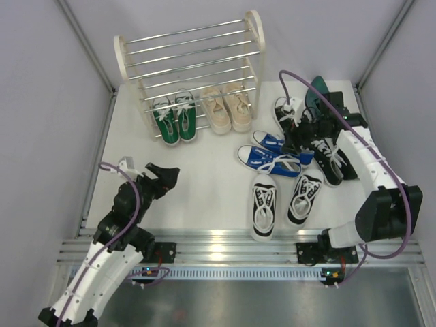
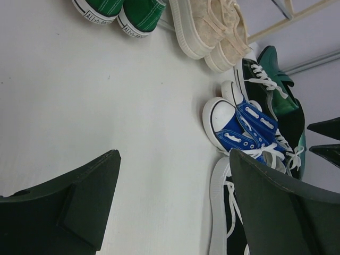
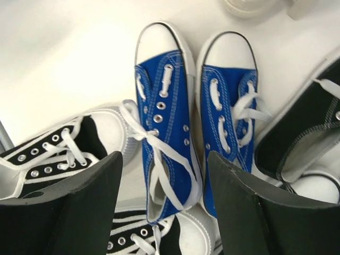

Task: Place and organize the shoes onto the shoe shelf
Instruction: Pick up the shoe at the center of the board.

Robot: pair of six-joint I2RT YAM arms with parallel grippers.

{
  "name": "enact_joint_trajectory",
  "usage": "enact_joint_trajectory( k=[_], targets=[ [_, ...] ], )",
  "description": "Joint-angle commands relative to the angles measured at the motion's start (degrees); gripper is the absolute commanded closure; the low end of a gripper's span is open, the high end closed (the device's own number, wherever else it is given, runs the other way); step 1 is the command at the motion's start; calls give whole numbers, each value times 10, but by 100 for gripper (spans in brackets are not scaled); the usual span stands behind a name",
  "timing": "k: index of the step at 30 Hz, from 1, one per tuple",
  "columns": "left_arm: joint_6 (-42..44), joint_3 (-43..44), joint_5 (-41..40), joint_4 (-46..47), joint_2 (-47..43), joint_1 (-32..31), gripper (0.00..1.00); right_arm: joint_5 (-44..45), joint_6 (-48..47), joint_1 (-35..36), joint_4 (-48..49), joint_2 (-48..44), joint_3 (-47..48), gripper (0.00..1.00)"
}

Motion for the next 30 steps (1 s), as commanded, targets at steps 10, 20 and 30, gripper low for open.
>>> enact_joint_trajectory(
  k=[10, 20, 30],
  targets=[
    [-32, 47, 58, 32, 127, 1, 14, -89, -249, -6, -123, -52, -21, 35],
    [-35, 42, 88, 57, 164, 2, 14, -10, -457, -6, -131, -48, -63, 37],
    [-43, 24, 86, 57, 119, 1, 15, 98, -366, 76, 25, 1, -87, 48]
  ],
)
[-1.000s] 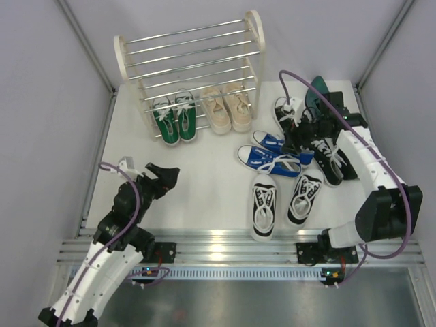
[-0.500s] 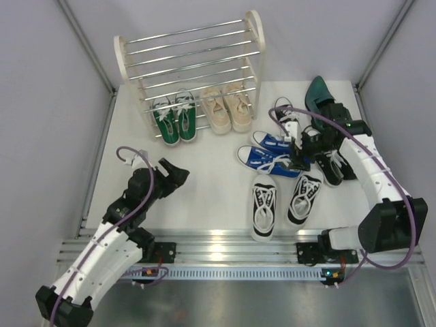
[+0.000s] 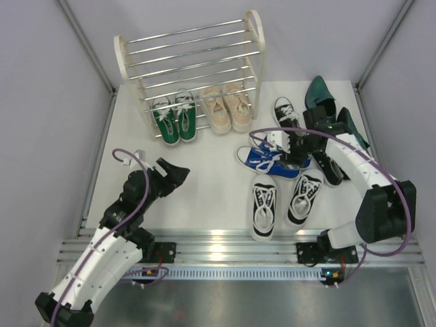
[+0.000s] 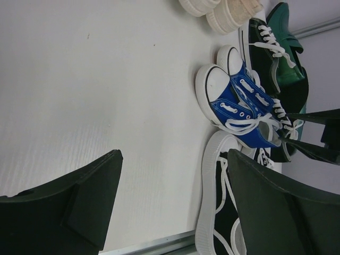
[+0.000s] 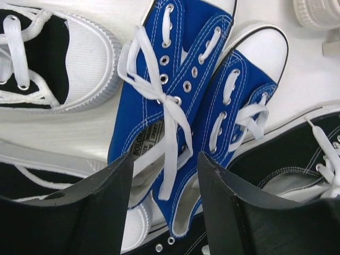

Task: Place and organize the shoes onto the shoe shelf
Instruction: Pick up the shoe at the center of the board.

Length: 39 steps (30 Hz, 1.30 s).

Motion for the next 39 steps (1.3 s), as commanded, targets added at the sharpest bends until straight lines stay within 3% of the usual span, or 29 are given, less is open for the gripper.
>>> enact_joint_trajectory(
  k=[1, 10, 14, 17, 18, 20, 23, 27, 31, 39],
  targets=[
    [-6, 0, 1, 35, -17, 1, 15, 38, 16, 38, 66, 16, -3, 48],
    [-4, -1, 4, 35, -19, 1, 15, 57, 21, 53, 110, 72, 1, 46],
    [0, 3, 4, 35, -14, 1, 15, 31, -13, 58, 90, 97, 3, 51],
    [1, 4, 8, 34, -16, 1, 14, 17, -28, 69, 81, 109, 1, 72],
    [1, 5, 8, 35, -16, 1, 14, 17, -28, 71, 79, 111, 3, 85],
    [1, 4, 11, 35, -19, 2, 14, 12, -18, 75, 70, 117, 17, 97],
    [-2, 3, 16, 35, -20, 1, 14, -3, 37, 72, 61, 109, 53, 100],
    [-17, -3, 25, 50, -12, 1, 14, -38, 178, 70, 68, 89, 105, 100],
    [-76, -30, 70, 132, 2, 1, 14, -46, 326, 69, 111, 69, 142, 100],
    [-145, -7, 142, 225, 118, 0, 13, -97, 562, 77, 172, 71, 163, 100]
  ],
)
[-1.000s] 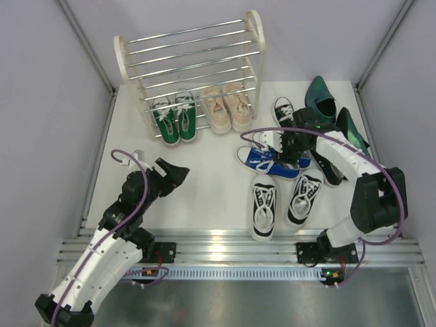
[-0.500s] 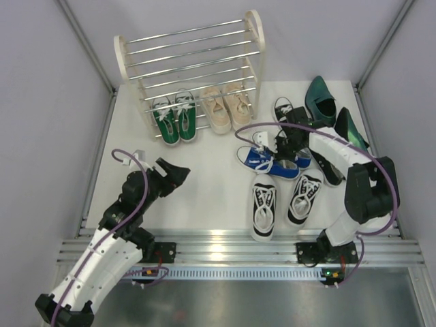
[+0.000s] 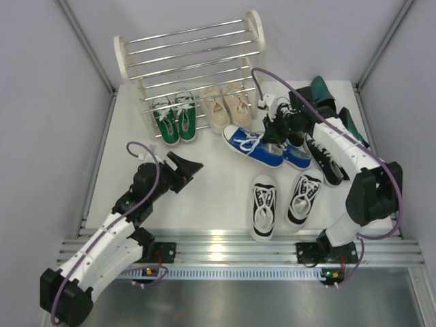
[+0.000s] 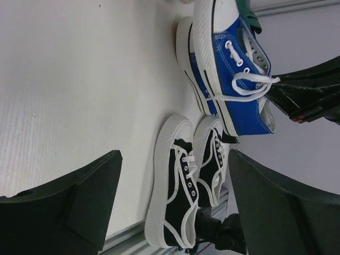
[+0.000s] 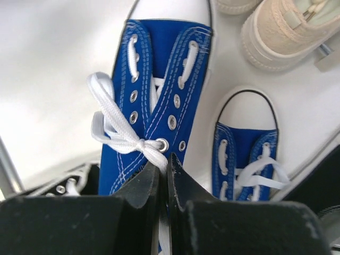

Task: Place and organize the shoes onto the shoe shelf
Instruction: Pick up the shoe at the center of the board.

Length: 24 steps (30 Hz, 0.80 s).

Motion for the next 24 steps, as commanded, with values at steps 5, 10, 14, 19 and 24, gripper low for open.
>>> enact_joint_trajectory(
  k=[5, 10, 14, 19, 24],
  targets=[
    [-71, 75, 12, 114, 115, -37, 13, -46, 247, 29, 125, -33, 13, 100],
    [-109, 120, -46, 113, 178, -91, 13, 58, 311, 78, 172, -47, 0, 100],
    [-114, 156, -87, 111, 221, -120, 16, 205, 330, 139, 196, -67, -17, 100],
    [-108, 200, -110, 93, 273, -151, 19, 319, 363, 206, 211, -79, -30, 100],
    [-97, 229, -138, 41, 304, -176, 23, 332, 380, 223, 212, -76, -26, 100]
  ],
)
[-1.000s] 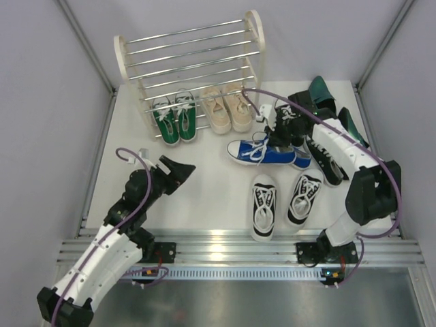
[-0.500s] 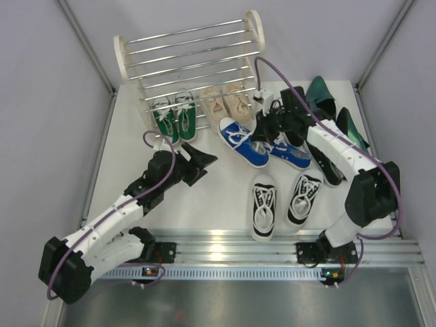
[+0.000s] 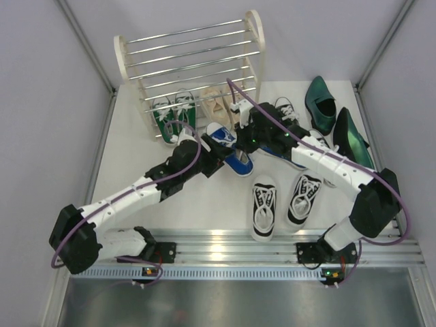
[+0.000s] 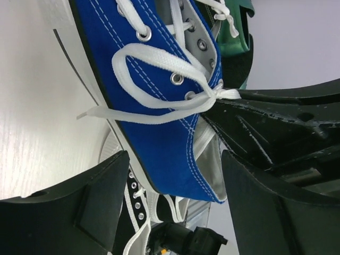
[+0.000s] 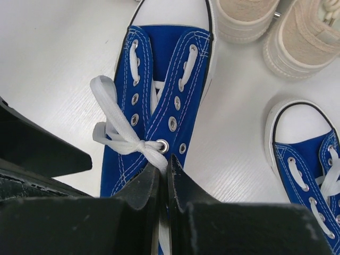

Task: Place and organize the shoes onto the shoe shelf
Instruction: Pick up the shoe at the center of the board.

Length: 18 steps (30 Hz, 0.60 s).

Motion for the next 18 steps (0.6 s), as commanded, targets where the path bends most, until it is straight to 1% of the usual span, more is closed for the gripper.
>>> enact_joint_trajectory(
  k=[1, 5, 7, 11, 13, 18],
  targets=[
    [0, 34, -40, -25, 16, -16, 26, 47, 28, 12, 70, -34, 13, 100],
    [29, 76, -56, -58, 46, -28, 32, 48, 25, 30, 70, -35, 9, 100],
    [49, 93, -63, -85, 66, -37, 33, 48, 29, 33, 71, -34, 9, 100],
    [71, 116, -56, -92, 94, -50, 33, 49, 28, 33, 70, -32, 11, 100],
    [85, 129, -49, -102, 114, -53, 35, 49, 32, 33, 70, -33, 12, 100],
    [120, 157, -63, -167, 147, -60, 40, 53, 31, 31, 69, -36, 17, 100]
  ],
)
